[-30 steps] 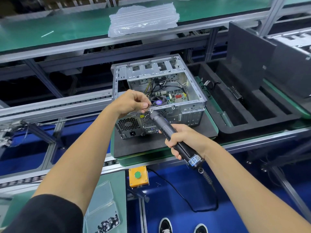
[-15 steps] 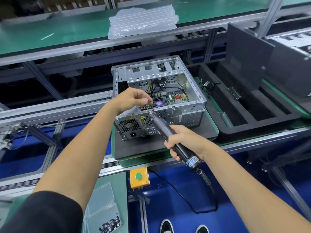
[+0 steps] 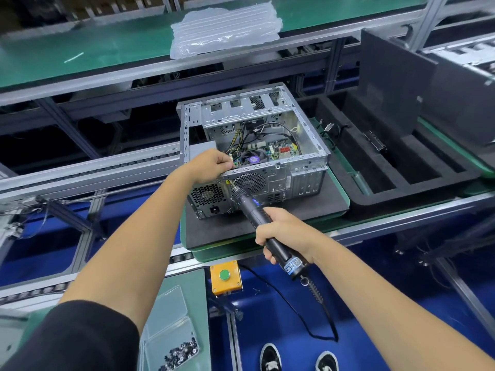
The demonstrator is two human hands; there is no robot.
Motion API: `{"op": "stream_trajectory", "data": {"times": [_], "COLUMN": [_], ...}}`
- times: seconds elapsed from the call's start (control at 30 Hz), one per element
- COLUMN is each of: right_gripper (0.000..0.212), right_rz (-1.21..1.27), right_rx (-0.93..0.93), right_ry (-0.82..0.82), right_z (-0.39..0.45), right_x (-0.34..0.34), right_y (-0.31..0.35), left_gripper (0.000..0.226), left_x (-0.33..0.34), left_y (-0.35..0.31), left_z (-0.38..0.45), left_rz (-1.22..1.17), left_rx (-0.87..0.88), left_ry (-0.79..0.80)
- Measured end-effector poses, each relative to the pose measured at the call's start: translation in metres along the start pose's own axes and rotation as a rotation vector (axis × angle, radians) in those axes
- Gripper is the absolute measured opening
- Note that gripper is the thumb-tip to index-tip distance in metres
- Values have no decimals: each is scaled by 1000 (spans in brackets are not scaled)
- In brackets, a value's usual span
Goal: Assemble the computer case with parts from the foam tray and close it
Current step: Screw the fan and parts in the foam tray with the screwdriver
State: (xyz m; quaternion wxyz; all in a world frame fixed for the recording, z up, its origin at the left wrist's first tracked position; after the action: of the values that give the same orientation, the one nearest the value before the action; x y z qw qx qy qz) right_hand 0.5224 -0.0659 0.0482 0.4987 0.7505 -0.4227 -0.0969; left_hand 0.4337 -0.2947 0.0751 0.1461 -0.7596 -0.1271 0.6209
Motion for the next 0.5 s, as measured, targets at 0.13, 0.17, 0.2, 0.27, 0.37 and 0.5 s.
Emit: {"op": "stream_trajectory", "data": {"times": [0.13, 0.17, 0.2, 0.27, 0.37, 0.5], "right_gripper": [38, 38, 36, 33, 36, 39], "right_rz": [16, 21, 28, 41, 49, 76], "right_rx": [12, 12, 10, 6, 10, 12], "right_ry": [-17, -16, -15, -23, -43, -63], "right_z": [1, 1, 2, 3, 4, 4], "right_x": [5, 6, 6, 7, 9, 15], "right_y": [-2, -2, -1, 0, 1, -1], "left_gripper": [23, 23, 24, 24, 25, 25], "left_x": [-2, -3, -3, -4, -3, -1], "left_y": [-1, -1, 0, 1, 4, 8], "left_z": [-3, -4, -5, -5, -4, -3], "left_rz": [-10, -22, -30, -38, -48, -88], "left_rx": [19, 25, 34, 45, 24, 9], "left_ry": [0, 3, 7, 15, 28, 66]}}
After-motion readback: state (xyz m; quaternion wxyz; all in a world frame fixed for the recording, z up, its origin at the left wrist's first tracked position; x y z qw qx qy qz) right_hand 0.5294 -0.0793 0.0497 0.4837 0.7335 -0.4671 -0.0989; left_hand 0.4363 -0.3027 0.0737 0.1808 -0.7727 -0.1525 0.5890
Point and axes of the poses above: each hand's wrist, its own z-axis towards the middle knuckle, its own x-axis out of the palm, y = z × x, the point moved 2 cm from there along z, towards the middle knuckle, and after that the axes turned 10 degrees about z, right-handed, at the moved point
